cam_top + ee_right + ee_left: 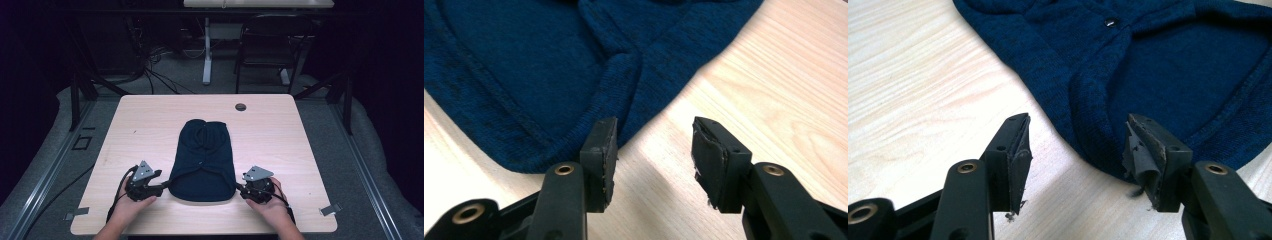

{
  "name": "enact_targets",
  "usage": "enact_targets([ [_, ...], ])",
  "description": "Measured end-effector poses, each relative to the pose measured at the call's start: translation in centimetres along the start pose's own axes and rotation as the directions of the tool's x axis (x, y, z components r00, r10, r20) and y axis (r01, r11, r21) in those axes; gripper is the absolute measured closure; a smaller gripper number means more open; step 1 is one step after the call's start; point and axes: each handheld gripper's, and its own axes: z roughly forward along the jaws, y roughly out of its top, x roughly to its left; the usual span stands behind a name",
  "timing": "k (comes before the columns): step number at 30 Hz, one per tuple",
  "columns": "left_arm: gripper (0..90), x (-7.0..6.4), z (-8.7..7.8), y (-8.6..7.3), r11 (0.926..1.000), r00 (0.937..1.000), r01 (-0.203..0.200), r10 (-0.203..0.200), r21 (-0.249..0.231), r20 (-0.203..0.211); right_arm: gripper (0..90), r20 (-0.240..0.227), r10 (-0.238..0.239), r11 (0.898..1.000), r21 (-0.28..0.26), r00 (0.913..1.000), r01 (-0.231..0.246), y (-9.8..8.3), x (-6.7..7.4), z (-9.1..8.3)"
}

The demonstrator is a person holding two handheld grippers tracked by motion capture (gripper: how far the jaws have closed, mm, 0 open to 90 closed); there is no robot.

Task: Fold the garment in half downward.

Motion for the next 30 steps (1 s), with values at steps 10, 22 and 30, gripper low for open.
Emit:
enact_targets([
  [10,53.3,-0.2,-1.1,0.4,0.9984,0.9985,0.014,-0.011,-0.055,0.054,57.0,-0.027,0.026,1.000,-0.007,0.9993,-0.027,0.0,-0.3,-0.2],
  [22,59.7,1.4,0.0,1.6,0.9968,0.9948,0.075,-0.073,-0.028,0.071,62.3,-0.062,0.004,1.000,-0.006,0.9981,-0.004,1.6,-0.8,-0.1],
  [30,65.6,2.5,4.5,3.8,0.9981,0.9968,0.034,-0.038,0.051,0.070,73.0,-0.093,-0.019,0.997,0.070,0.9955,0.025,4.0,-1.7,3.4],
])
